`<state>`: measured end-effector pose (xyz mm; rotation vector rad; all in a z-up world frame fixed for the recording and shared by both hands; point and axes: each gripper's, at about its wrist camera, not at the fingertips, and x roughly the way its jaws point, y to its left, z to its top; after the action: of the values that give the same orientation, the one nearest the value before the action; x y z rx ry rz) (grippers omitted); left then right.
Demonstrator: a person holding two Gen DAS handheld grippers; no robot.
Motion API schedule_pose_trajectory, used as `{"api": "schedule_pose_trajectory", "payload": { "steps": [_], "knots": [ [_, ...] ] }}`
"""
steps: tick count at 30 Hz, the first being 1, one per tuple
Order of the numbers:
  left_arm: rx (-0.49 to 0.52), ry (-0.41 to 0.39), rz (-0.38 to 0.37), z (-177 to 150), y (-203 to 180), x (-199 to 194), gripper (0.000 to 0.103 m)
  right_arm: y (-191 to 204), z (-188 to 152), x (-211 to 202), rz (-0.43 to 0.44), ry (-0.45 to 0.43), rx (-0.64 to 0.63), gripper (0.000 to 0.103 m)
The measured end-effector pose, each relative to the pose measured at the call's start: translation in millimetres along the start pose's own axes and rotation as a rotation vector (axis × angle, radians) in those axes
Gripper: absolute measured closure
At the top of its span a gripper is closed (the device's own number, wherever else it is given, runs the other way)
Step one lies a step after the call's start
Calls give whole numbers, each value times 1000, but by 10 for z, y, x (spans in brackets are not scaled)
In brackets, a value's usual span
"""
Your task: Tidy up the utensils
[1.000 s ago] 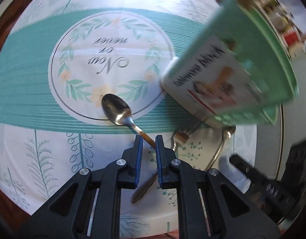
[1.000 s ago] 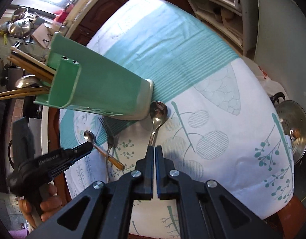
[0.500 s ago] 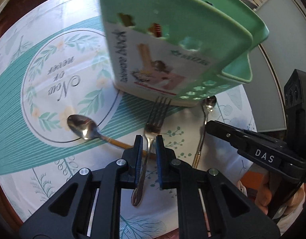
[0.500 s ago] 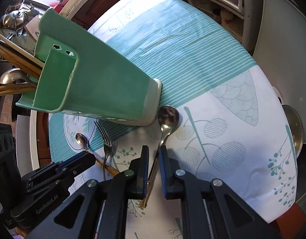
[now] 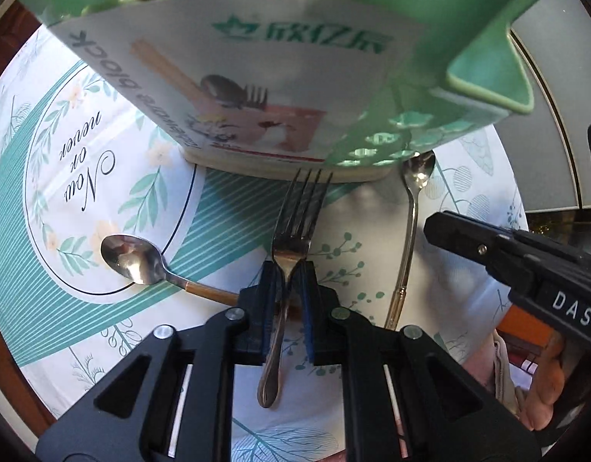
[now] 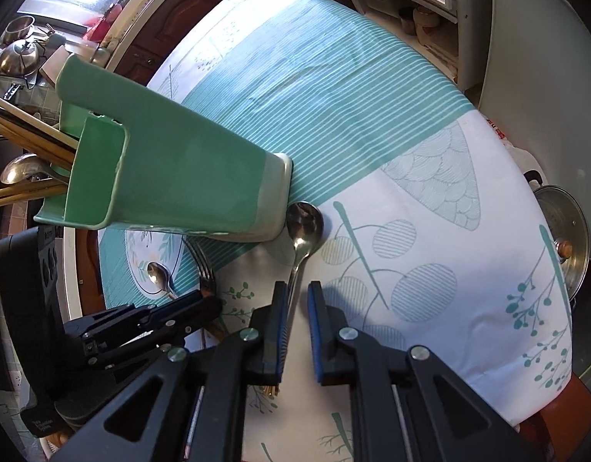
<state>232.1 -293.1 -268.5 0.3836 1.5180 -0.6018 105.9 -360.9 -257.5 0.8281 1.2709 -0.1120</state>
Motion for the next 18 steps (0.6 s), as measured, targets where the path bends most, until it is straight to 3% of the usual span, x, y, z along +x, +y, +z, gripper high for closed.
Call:
{"api": "schedule_pose_trajectory", "payload": {
  "steps": [4,8,14,18],
  "knots": [
    [-32,-24,-26,-40,39,-50,100,29,6,12,-8,12,5,92],
    [-47,-85,-60,-267,65,-214,100,64,57,32,-44,18,21,75],
    [-78,-172,-129,-575,267,-532,100,243,89,110,-115,22,13,75],
    [-119,-203,-177,-783,536,-627,100,460,58,167,-233,4,-44,76]
  ]
}}
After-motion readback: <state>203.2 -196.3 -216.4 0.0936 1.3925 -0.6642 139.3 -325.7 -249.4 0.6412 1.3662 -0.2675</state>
